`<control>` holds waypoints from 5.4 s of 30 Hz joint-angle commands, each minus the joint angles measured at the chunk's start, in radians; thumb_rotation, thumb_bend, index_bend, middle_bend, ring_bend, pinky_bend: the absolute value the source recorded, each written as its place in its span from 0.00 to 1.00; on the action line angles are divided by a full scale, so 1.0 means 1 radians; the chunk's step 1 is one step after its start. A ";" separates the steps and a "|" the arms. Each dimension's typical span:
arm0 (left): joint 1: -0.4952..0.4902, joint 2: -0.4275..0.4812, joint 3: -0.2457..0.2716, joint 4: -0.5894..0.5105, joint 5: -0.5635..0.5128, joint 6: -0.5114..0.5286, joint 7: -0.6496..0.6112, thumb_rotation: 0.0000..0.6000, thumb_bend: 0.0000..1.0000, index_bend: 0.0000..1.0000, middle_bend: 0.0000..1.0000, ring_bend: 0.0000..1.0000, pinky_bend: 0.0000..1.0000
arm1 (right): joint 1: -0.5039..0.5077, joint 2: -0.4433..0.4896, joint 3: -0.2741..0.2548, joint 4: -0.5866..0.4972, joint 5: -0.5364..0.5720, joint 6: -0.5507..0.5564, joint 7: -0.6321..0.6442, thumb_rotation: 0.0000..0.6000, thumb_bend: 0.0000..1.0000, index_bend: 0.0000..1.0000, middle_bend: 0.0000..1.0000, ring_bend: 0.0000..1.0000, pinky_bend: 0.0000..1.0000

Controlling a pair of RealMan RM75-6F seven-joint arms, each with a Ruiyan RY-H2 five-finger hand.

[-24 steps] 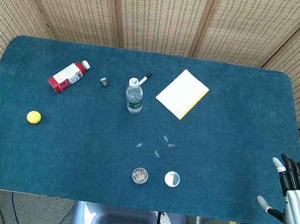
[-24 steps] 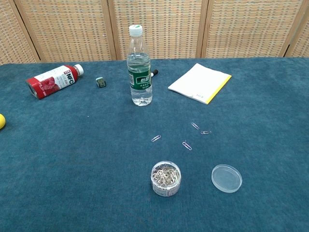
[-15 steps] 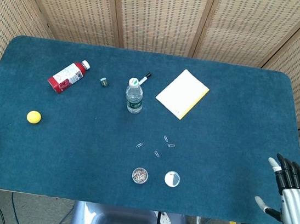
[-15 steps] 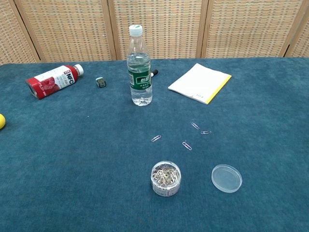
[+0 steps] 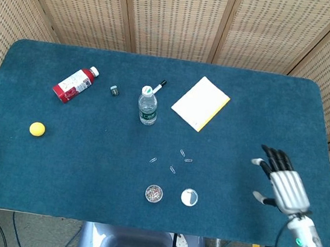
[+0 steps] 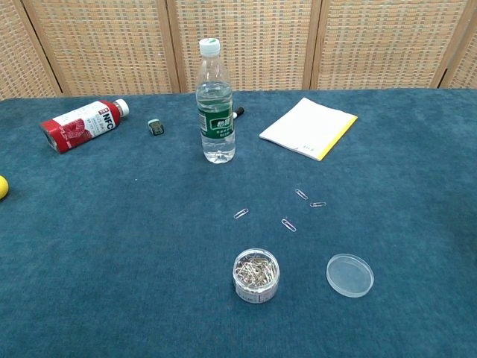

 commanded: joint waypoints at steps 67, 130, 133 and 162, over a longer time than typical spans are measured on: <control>-0.033 0.000 -0.013 0.011 -0.090 -0.092 0.002 1.00 0.00 0.00 0.00 0.00 0.00 | 0.554 -0.655 0.039 0.428 0.729 -0.321 -0.626 1.00 0.36 0.49 0.00 0.00 0.00; -0.037 -0.004 0.002 -0.001 -0.082 -0.099 0.032 1.00 0.00 0.00 0.00 0.00 0.00 | 0.502 -0.459 -0.106 -0.032 0.161 -0.208 -0.571 1.00 0.42 0.66 0.05 0.00 0.00; -0.038 -0.007 0.002 0.000 -0.084 -0.103 0.035 1.00 0.00 0.00 0.00 0.00 0.00 | 0.509 -0.484 -0.098 -0.023 0.179 -0.223 -0.600 1.00 0.43 0.66 0.05 0.00 0.00; -0.044 -0.010 0.004 0.001 -0.090 -0.115 0.044 1.00 0.00 0.00 0.00 0.00 0.00 | 0.518 -0.564 -0.084 0.042 0.291 -0.257 -0.723 1.00 0.37 0.43 0.05 0.00 0.00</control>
